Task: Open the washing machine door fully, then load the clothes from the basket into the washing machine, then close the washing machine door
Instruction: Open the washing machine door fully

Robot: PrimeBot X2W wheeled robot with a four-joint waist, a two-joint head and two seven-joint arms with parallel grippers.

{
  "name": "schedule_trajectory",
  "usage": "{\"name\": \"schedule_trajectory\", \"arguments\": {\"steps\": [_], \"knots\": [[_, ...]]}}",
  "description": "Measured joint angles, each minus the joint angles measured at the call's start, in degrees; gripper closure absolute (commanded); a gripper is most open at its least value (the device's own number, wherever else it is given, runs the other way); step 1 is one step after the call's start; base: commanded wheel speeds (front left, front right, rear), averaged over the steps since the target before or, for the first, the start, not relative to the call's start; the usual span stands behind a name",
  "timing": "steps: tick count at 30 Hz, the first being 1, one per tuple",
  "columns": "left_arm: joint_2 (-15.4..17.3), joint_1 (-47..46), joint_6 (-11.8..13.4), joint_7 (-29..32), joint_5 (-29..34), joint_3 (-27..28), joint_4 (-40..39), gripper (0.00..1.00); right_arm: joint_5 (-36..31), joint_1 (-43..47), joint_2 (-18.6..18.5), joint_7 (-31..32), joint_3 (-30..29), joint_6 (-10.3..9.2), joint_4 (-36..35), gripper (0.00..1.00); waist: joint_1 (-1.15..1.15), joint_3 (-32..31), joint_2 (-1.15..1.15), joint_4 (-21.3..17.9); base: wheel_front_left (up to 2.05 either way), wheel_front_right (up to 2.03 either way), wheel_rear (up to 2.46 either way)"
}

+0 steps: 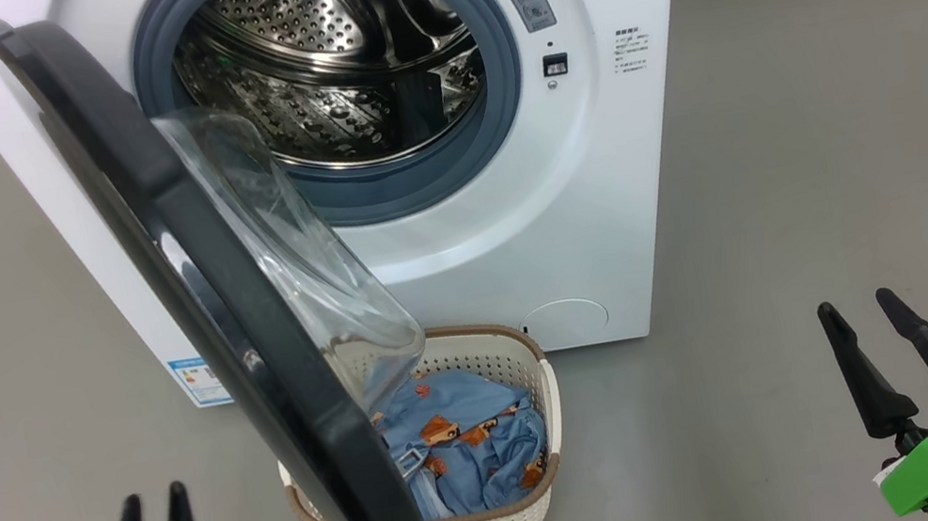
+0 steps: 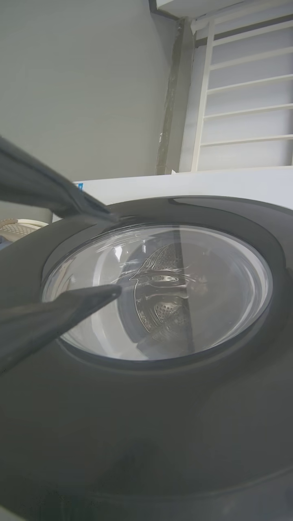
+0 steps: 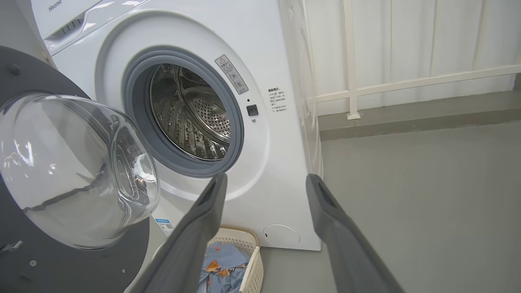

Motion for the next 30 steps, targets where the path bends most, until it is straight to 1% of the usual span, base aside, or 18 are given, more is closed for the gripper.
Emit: {"name": "schedule_trajectory", "arguments": {"steps": [6,9,14,15,20,26,30], "knots": [[0.7,-0.2,0.0,0.0,-0.1,-0.4,0.0,1.0,0.0,0.0,0.5,0.0,0.1,0.0,0.1,0.0,0.0,0.0,0.0,0.0,0.0,0.0,0.0],[0.9,-0.6,0.0,0.0,-0.1,-0.2,-1.2,1.0,0.0,0.0,0.7,0.0,0.0,0.0,0.1,0.0,0.0,0.0,0.0,0.0,0.0,0.0,0.0],[0.8,-1.8,0.0,0.0,0.1,-0.1,-6.9,1.0,0.0,0.0,1.2,0.0,0.0,0.0,0.1,0.0,0.0,0.0,0.0,0.1,0.0,0.0,0.0],[0.8,-1.8,0.0,0.0,0.1,-0.1,-6.9,1.0,0.0,0.0,1.2,0.0,0.0,0.0,0.1,0.0,0.0,0.0,0.0,0.1,0.0,0.0,0.0],[0.4,-2.6,0.0,0.0,1.5,-0.8,-14.7,1.0,-0.1,0.0,1.9,0.0,0.1,0.0,0.1,0.0,0.0,0.2,0.0,0.0,0.0,0.0,0.0],[0.1,-2.8,0.0,0.0,2.9,-4.2,-21.7,1.0,-0.2,0.0,2.2,0.0,0.5,0.0,0.1,0.0,0.0,0.4,0.0,-0.1,0.0,0.0,0.0],[0.0,-3.3,0.0,1.2,3.0,-8.3,-24.6,1.0,-0.2,0.0,2.5,0.0,0.9,0.0,0.2,0.0,0.0,0.5,0.0,-0.3,0.0,0.0,0.0]]}}
